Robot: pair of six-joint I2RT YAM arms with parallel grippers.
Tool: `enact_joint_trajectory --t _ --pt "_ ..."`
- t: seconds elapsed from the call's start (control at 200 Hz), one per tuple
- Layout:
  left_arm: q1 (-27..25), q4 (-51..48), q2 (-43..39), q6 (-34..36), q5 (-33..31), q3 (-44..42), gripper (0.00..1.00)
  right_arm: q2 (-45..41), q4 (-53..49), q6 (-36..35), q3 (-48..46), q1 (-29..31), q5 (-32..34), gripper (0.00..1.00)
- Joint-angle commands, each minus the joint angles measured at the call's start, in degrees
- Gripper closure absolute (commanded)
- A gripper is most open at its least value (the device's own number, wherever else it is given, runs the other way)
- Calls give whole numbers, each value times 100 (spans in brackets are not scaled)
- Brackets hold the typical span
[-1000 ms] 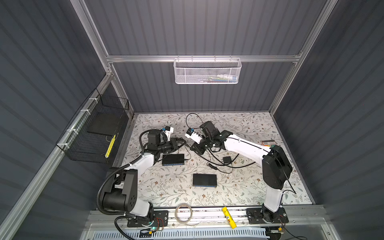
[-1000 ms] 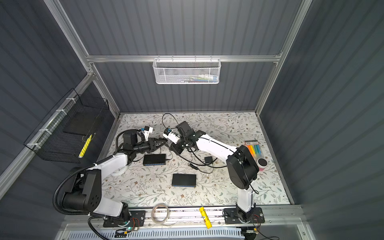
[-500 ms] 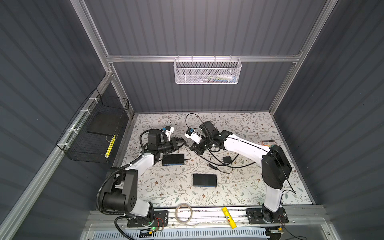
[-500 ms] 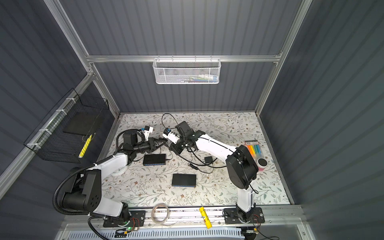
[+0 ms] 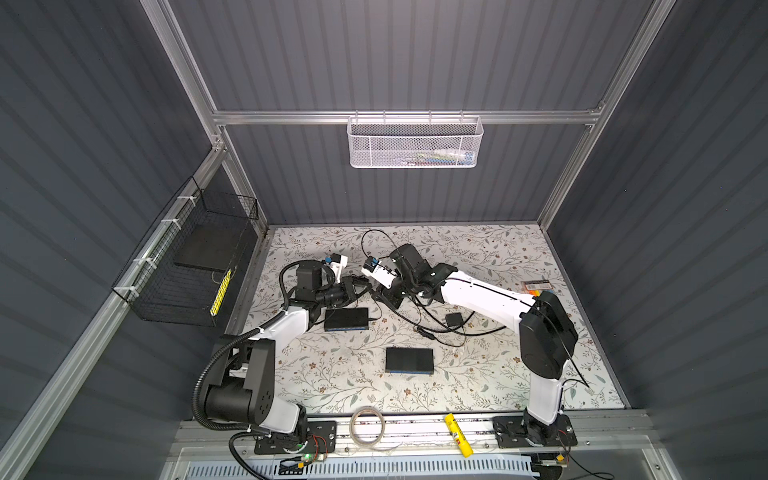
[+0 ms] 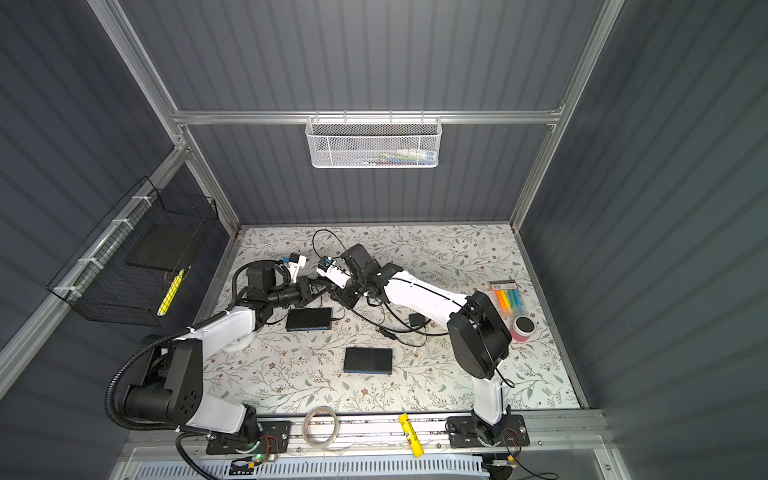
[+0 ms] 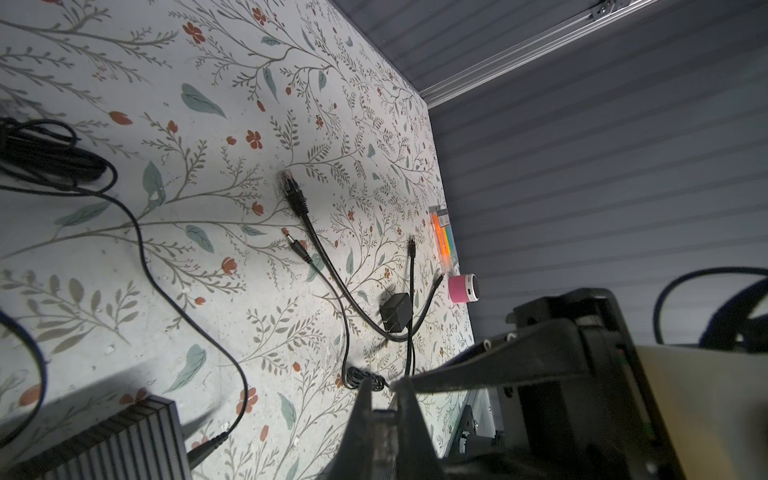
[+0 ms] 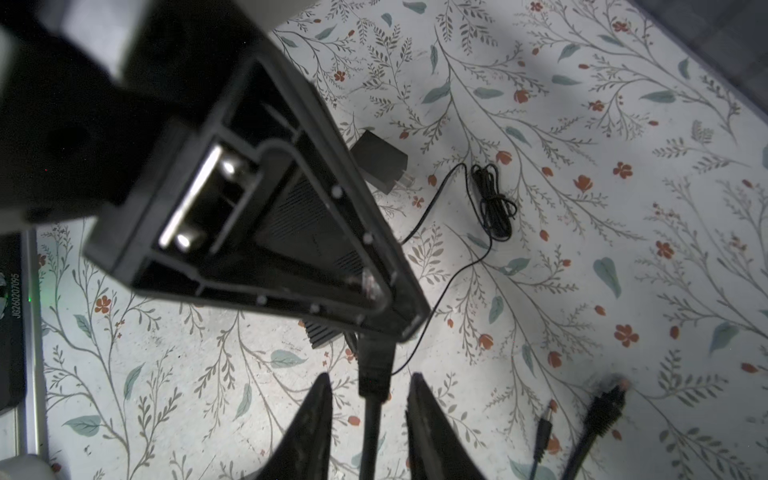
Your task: Insert the plug into the switch port
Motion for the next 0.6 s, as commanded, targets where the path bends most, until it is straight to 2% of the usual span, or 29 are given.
enact_joint_trajectory --t 0.0,0.305,0.595 --pt "-22 -162 -89 -51 -25 -80 95 252 132 -80 184 33 178 69" --pt "-22 -353 -235 59 -10 -97 95 316 236 21 158 32 255 81" --pt "-22 -335 -140 71 7 -84 94 139 284 49 33 31 300 79"
